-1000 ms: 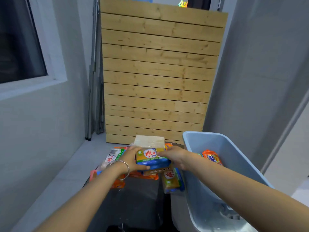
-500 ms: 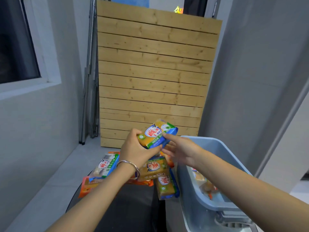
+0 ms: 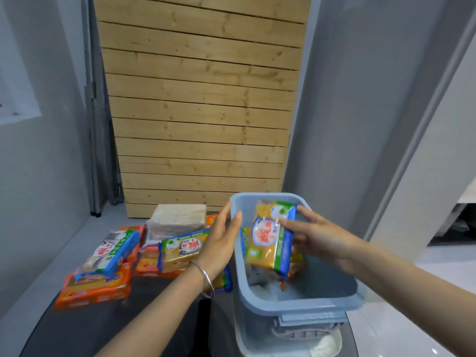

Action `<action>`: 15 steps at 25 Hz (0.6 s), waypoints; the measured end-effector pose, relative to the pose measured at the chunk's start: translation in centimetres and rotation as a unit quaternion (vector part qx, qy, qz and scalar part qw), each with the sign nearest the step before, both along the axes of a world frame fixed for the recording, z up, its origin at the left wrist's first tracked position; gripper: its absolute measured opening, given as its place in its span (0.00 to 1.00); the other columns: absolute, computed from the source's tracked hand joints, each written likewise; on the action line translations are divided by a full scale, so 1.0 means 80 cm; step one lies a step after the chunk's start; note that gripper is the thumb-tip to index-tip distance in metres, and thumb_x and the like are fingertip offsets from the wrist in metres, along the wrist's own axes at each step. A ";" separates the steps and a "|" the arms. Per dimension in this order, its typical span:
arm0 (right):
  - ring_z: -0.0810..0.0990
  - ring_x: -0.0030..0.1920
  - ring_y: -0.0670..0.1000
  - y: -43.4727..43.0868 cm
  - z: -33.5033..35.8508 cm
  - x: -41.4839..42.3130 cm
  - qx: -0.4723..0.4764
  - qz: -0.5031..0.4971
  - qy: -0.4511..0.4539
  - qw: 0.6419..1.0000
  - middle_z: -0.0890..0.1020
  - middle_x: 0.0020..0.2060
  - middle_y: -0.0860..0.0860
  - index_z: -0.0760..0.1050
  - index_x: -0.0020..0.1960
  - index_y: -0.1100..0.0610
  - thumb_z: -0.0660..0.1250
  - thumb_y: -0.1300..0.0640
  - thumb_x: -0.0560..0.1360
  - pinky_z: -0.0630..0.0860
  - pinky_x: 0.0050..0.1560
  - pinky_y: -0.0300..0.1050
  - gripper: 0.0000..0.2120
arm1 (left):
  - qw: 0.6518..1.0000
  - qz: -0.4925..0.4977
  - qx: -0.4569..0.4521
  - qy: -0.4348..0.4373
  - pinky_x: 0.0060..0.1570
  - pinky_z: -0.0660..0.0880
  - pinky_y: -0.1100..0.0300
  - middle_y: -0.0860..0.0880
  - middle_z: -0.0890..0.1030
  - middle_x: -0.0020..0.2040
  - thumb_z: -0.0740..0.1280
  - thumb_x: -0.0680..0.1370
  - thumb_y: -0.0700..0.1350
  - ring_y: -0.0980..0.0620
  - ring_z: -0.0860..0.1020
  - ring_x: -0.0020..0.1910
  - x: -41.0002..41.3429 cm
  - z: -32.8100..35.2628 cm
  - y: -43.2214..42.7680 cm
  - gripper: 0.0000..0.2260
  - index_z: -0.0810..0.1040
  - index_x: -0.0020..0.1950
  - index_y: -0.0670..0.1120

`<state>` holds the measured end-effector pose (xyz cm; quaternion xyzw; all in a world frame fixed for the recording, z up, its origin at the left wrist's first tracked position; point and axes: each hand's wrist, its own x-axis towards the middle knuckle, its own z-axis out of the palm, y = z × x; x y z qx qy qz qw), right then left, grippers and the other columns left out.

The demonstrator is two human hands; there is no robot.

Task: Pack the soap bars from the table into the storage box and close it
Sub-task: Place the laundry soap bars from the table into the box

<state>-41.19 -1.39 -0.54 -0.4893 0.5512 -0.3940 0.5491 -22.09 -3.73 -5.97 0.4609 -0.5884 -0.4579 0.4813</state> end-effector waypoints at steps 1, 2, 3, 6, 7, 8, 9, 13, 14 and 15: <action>0.85 0.39 0.49 0.004 -0.015 -0.001 0.025 0.020 0.015 0.999 0.87 0.47 0.51 0.77 0.53 0.47 0.70 0.54 0.73 0.79 0.44 0.44 0.09 | 1.000 0.013 -0.001 -0.003 0.55 0.74 0.68 0.54 0.70 0.68 0.60 0.78 0.49 0.64 0.72 0.61 -0.005 -0.006 -0.003 0.23 0.59 0.73 0.56; 0.85 0.41 0.49 0.005 -0.028 -0.001 0.052 0.040 0.027 0.997 0.86 0.50 0.53 0.76 0.56 0.48 0.70 0.53 0.73 0.80 0.44 0.44 0.12 | 1.000 0.022 0.009 0.010 0.54 0.77 0.62 0.51 0.70 0.68 0.62 0.78 0.44 0.57 0.74 0.61 -0.009 -0.011 -0.006 0.25 0.58 0.73 0.56; 0.84 0.43 0.50 0.004 -0.037 0.002 0.084 0.055 0.037 0.994 0.85 0.54 0.55 0.75 0.58 0.51 0.70 0.54 0.73 0.80 0.45 0.44 0.14 | 0.999 0.023 0.031 0.031 0.45 0.80 0.62 0.49 0.72 0.66 0.62 0.78 0.42 0.53 0.78 0.55 -0.010 -0.013 -0.008 0.26 0.58 0.73 0.56; 0.83 0.47 0.51 -0.002 -0.054 0.006 0.169 0.105 0.082 0.977 0.84 0.56 0.57 0.77 0.59 0.59 0.70 0.54 0.74 0.80 0.50 0.42 0.16 | 0.995 0.018 0.060 0.077 0.33 0.79 0.66 0.51 0.74 0.63 0.62 0.78 0.41 0.58 0.80 0.45 -0.009 -0.022 -0.014 0.26 0.58 0.74 0.54; 0.83 0.46 0.51 -0.005 -0.058 0.006 0.189 0.108 0.090 0.972 0.84 0.55 0.56 0.77 0.60 0.60 0.69 0.54 0.74 0.80 0.49 0.42 0.17 | 0.994 0.012 0.060 0.086 0.33 0.79 0.66 0.52 0.74 0.62 0.62 0.78 0.40 0.58 0.80 0.45 -0.008 -0.025 -0.015 0.26 0.59 0.73 0.54; 0.83 0.45 0.50 -0.006 -0.062 0.007 0.212 0.108 0.092 0.967 0.83 0.55 0.56 0.76 0.61 0.61 0.68 0.54 0.75 0.80 0.49 0.43 0.17 | 0.994 0.005 0.061 0.095 0.34 0.79 0.66 0.53 0.75 0.61 0.62 0.78 0.40 0.58 0.81 0.44 -0.008 -0.027 -0.015 0.25 0.61 0.72 0.54; 0.83 0.43 0.49 -0.007 -0.068 0.009 0.237 0.112 0.094 0.960 0.83 0.55 0.57 0.75 0.62 0.61 0.67 0.55 0.76 0.79 0.50 0.44 0.16 | 0.992 -0.006 0.067 0.106 0.34 0.79 0.66 0.54 0.77 0.59 0.62 0.78 0.40 0.58 0.82 0.43 -0.008 -0.028 -0.015 0.23 0.63 0.70 0.55; 0.81 0.52 0.53 -0.015 -0.084 0.018 0.281 0.140 0.154 0.937 0.79 0.61 0.59 0.69 0.68 0.62 0.58 0.58 0.81 0.76 0.61 0.48 0.17 | 0.989 -0.029 0.080 0.123 0.34 0.80 0.63 0.52 0.79 0.57 0.61 0.78 0.39 0.57 0.84 0.42 -0.006 -0.031 -0.017 0.21 0.64 0.67 0.58; 0.79 0.56 0.54 -0.019 -0.086 0.019 0.282 0.147 0.167 0.933 0.77 0.64 0.60 0.68 0.68 0.62 0.57 0.57 0.81 0.73 0.66 0.50 0.18 | 0.989 -0.032 0.080 0.120 0.35 0.81 0.63 0.51 0.78 0.58 0.61 0.78 0.40 0.56 0.83 0.44 -0.004 -0.030 -0.017 0.22 0.63 0.68 0.58; 0.78 0.57 0.55 -0.022 -0.086 0.021 0.282 0.153 0.182 0.930 0.76 0.66 0.61 0.67 0.69 0.62 0.57 0.56 0.81 0.71 0.67 0.51 0.18 | 0.989 -0.035 0.081 0.120 0.36 0.81 0.62 0.52 0.78 0.58 0.61 0.78 0.40 0.56 0.82 0.45 -0.003 -0.029 -0.016 0.24 0.61 0.70 0.57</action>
